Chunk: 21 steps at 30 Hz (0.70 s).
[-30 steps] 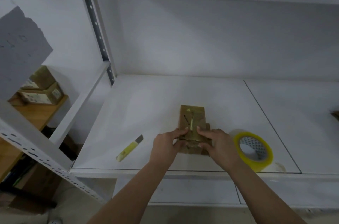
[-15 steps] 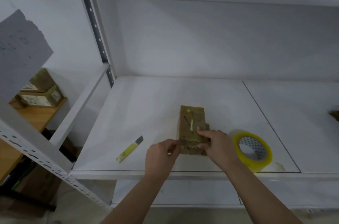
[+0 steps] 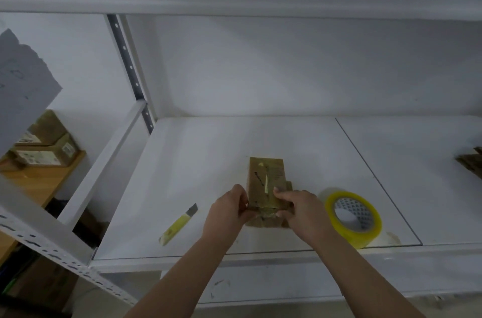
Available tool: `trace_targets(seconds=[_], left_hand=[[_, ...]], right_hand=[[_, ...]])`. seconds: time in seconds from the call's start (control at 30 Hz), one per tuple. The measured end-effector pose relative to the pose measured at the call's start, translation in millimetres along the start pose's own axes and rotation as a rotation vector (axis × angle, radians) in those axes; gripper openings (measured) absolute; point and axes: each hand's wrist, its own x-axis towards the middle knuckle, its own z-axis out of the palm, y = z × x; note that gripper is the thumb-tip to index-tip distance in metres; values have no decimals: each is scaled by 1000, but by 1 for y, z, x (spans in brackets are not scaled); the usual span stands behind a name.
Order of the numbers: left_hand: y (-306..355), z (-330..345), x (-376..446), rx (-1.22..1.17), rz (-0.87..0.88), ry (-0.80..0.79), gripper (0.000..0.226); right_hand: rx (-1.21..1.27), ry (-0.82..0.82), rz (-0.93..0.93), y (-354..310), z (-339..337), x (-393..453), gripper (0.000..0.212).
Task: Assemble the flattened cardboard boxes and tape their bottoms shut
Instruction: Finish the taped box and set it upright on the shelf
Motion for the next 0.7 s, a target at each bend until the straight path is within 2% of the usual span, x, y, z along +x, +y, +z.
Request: trace_targets(seconds=[0.13, 0.23, 0.27, 0.33, 0.43, 0.5, 0.57, 0.63, 0.7], left_hand=[[6, -3, 0, 37, 35, -27, 39], [15, -3, 4, 91, 66, -29, 72], [18, -2, 5, 164, 81, -48, 75], [20, 2, 7, 282, 111, -100, 66], [20, -1, 9, 310, 94, -112, 58], [22, -4, 11, 345, 85, -114, 59], [24, -6, 12, 361, 87, -114, 59], [26, -6, 10, 361, 87, -115, 60], [26, -6, 9, 355, 82, -113, 59]], right_hand=[[-7, 8, -18, 2, 0, 0, 55], [-6, 5, -39, 2, 0, -1, 55], [-11, 4, -44, 3, 0, -1, 56], [-27, 23, -65, 3, -1, -1, 58], [-223, 124, -64, 3, -3, -2, 56], [-336, 189, -13, 4, -5, -5, 44], [-416, 225, -47, 6, -1, -8, 31], [-421, 244, -103, 9, 7, -10, 41], [-377, 252, -126, 9, 10, -11, 42]])
